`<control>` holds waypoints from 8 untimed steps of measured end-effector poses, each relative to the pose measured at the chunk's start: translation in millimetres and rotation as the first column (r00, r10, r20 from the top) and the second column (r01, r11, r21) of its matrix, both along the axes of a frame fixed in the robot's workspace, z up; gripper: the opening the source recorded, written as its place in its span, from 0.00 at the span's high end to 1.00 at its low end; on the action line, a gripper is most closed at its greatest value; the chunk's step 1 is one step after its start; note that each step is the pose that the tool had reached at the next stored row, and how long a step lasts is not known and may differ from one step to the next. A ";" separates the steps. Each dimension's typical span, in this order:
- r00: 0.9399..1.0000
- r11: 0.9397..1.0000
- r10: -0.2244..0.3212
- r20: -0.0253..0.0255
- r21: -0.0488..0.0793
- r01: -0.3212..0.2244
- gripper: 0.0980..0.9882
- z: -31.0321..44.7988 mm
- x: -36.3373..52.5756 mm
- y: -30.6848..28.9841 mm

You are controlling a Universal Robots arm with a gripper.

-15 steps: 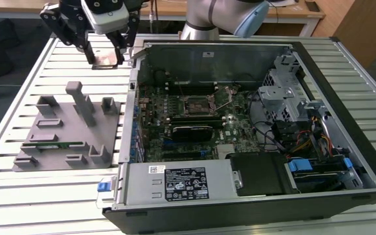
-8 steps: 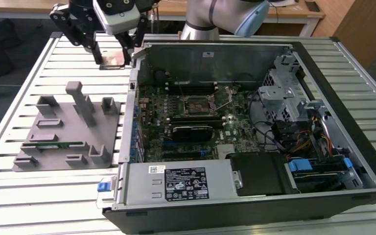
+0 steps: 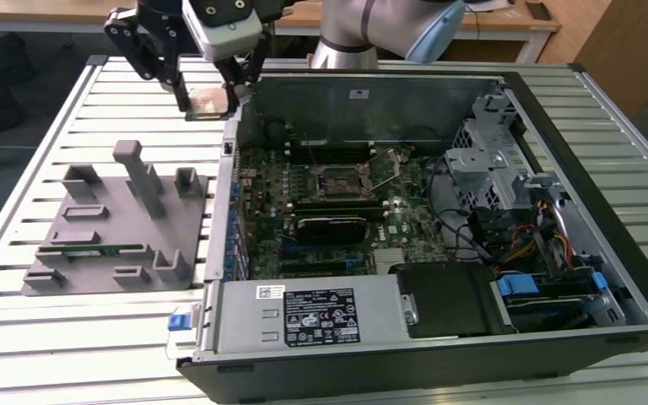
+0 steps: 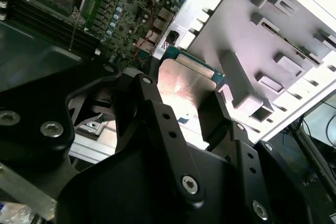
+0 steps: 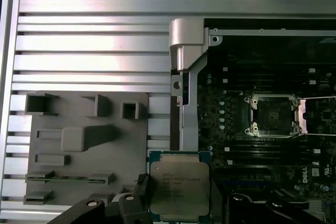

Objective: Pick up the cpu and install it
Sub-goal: 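Pick up the cpu and move it towards the insertion slot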

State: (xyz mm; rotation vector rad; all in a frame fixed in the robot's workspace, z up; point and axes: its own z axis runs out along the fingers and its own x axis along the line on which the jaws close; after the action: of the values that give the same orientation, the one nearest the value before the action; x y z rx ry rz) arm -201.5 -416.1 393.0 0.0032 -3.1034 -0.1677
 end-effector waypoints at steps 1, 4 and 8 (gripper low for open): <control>1.000 1.000 0.000 0.000 0.000 0.000 0.50 -0.1 1.6 0.0; 1.000 1.000 0.000 0.000 0.000 0.000 0.50 -0.4 6.0 0.1; 1.000 1.000 0.000 0.000 0.000 0.000 0.50 -0.9 11.9 0.1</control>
State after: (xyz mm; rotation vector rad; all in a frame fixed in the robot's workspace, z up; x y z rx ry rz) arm -189.7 -416.0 392.1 0.0033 -3.1033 -0.1676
